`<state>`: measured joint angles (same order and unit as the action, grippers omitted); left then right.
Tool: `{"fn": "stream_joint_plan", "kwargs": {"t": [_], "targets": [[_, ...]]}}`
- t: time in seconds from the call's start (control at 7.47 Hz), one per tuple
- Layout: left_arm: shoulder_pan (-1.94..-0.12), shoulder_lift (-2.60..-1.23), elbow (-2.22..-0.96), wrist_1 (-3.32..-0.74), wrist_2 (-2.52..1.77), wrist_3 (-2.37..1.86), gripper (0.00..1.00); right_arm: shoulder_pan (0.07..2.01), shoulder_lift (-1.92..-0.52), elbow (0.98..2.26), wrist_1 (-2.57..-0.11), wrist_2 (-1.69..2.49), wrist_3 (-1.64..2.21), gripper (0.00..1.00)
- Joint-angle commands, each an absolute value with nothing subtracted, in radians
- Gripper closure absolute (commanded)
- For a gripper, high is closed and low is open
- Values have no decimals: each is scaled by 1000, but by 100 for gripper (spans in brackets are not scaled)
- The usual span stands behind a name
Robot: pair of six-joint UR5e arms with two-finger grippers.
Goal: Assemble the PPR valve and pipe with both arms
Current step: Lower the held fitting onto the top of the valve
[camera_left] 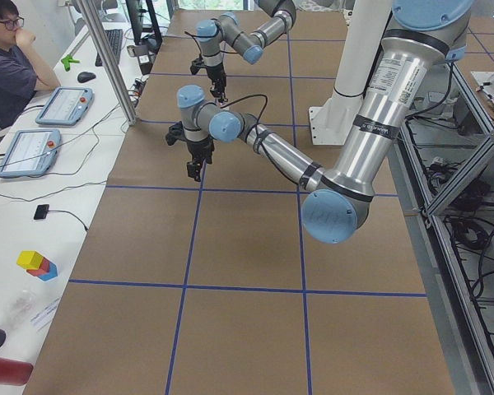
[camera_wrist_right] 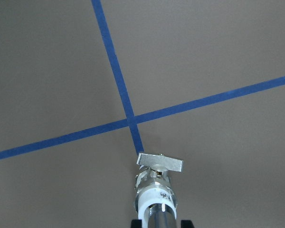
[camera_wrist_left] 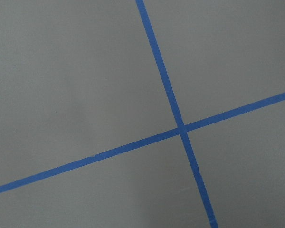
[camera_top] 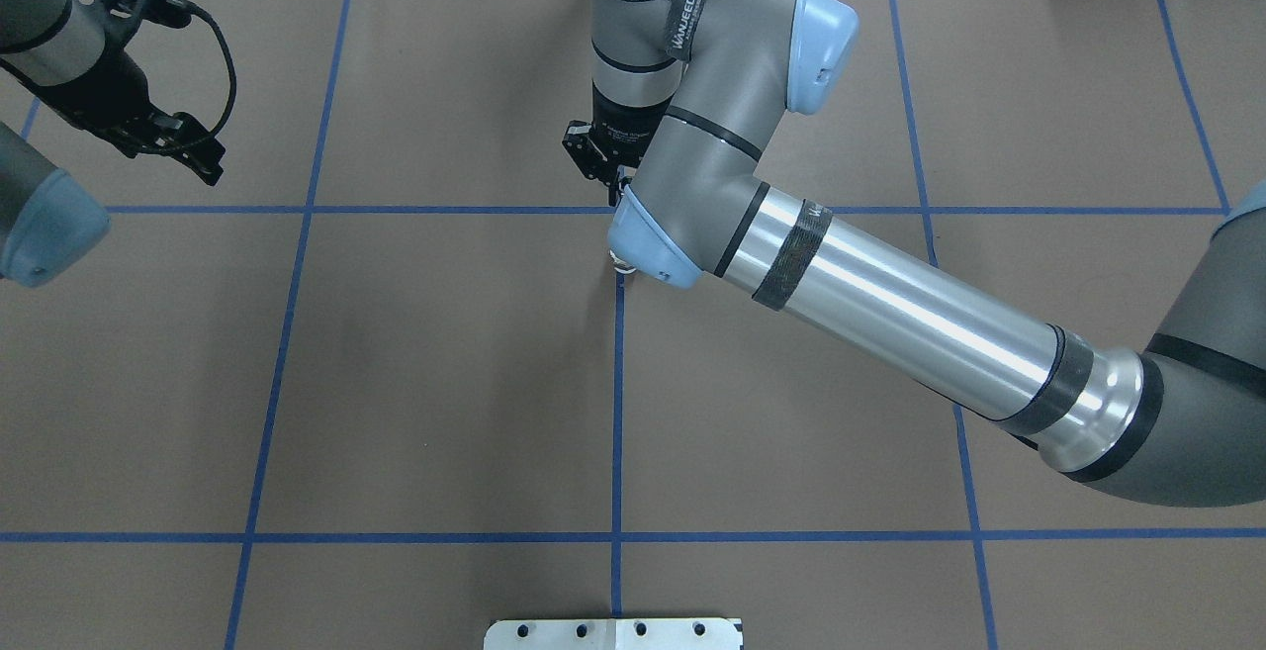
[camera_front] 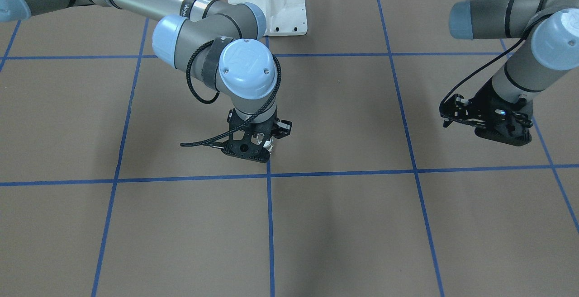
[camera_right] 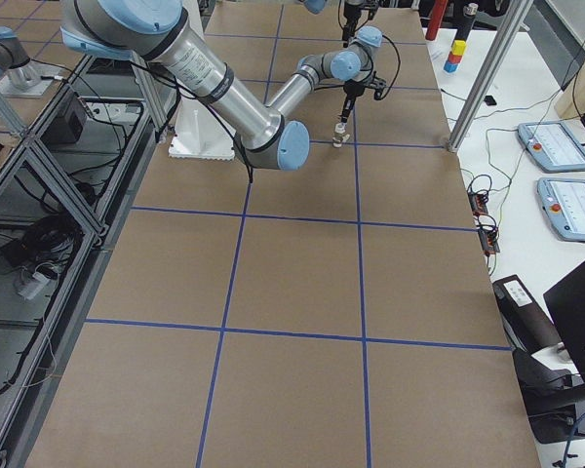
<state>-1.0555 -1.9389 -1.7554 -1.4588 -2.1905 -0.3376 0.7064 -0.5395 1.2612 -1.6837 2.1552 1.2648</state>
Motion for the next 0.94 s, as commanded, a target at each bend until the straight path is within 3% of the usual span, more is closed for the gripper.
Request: {"fn": "stream_joint_plan", "kwargs": {"t": [0.0,0.8], "targets": [[-1057,-1939,-1749,-1459,-2191,-337,0,706,-548,1253,-1651,2155,1266,100],[-1057,-1944,-1740,-1459,-2191,-339,0,695,-545,1261,-1651,2157,1272,100]]}}
